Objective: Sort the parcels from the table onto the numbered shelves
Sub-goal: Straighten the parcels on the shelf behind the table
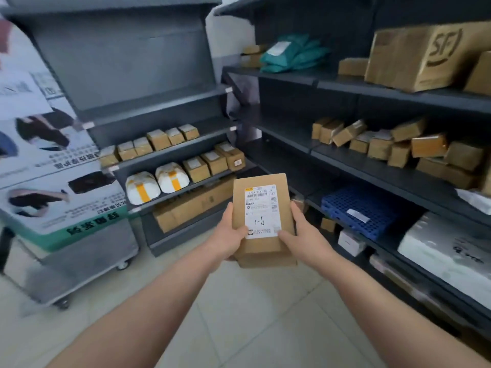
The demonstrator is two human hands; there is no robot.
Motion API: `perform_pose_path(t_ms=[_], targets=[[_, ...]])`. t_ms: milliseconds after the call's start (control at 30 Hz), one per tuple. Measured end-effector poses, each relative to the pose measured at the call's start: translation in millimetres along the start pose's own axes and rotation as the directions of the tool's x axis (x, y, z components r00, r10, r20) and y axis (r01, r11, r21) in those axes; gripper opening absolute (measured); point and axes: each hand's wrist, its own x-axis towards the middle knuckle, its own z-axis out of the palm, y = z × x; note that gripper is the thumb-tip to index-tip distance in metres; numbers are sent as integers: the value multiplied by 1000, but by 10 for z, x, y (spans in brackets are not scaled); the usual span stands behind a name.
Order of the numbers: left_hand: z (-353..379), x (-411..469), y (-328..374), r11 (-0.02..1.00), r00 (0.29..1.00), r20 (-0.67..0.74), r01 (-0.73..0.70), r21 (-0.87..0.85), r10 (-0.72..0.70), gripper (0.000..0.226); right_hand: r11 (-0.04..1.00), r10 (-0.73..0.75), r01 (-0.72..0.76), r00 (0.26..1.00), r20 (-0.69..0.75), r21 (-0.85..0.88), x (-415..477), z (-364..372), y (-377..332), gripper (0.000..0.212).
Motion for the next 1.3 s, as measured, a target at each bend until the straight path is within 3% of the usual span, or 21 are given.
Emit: perform_pose_path(t_ms=[367,567,933,1300], targets=[[-1749,518,-385,997,977,-207,37,-72,-51,72,991,-133,134,972,195,5,898,1195,-1404,79],[-2449,1039,-371,999,941,-334,45,-31,-53,74,978,-207,197,945,254,65,1645,1685,-1953,80],[-3753,2686,72,987,859,-512,80,139,3,73,930,-361,310,873,328,197,3749,2445,-3027,81],[-5064,3860,496,1000,777,-629,-10,2,9,75,865,-499,434,790,356,251,5314,2899,-4370,78]])
